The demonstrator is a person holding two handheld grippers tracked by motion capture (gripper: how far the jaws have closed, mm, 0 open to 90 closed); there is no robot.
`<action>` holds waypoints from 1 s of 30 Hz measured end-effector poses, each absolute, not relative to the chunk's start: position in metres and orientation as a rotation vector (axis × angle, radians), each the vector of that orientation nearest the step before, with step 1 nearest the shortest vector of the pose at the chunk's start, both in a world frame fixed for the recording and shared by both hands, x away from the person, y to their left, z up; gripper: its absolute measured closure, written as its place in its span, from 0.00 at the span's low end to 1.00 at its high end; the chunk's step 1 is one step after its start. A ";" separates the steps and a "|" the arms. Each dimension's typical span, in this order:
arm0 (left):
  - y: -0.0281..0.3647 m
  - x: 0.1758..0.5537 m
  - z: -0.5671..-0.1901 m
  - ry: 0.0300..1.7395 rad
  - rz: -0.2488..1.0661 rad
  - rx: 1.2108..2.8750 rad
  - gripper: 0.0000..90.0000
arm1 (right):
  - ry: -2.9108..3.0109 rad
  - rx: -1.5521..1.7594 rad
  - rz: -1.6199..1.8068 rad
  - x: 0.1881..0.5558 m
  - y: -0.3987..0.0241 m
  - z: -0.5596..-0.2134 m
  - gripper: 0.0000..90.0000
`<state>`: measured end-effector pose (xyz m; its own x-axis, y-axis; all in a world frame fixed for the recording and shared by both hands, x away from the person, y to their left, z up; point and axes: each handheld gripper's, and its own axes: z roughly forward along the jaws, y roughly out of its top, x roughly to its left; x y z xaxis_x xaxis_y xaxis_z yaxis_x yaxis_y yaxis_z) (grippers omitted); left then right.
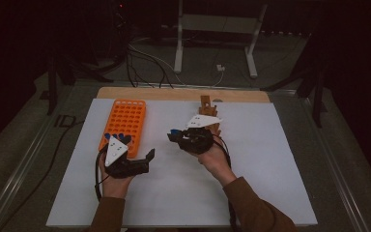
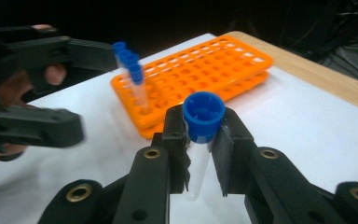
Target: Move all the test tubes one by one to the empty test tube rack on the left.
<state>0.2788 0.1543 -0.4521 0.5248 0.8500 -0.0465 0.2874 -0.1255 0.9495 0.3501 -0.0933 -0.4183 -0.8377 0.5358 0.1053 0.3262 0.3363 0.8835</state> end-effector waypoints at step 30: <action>0.133 0.277 -0.460 0.797 0.573 1.843 0.82 | 2.508 0.711 1.569 0.333 -0.061 -0.423 0.85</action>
<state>0.2774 0.1329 -0.4595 0.6699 0.7418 0.0304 0.2649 -0.2771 0.9236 0.3333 -0.0612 -0.4229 -0.8861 0.4354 0.1588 0.3334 0.3606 0.8711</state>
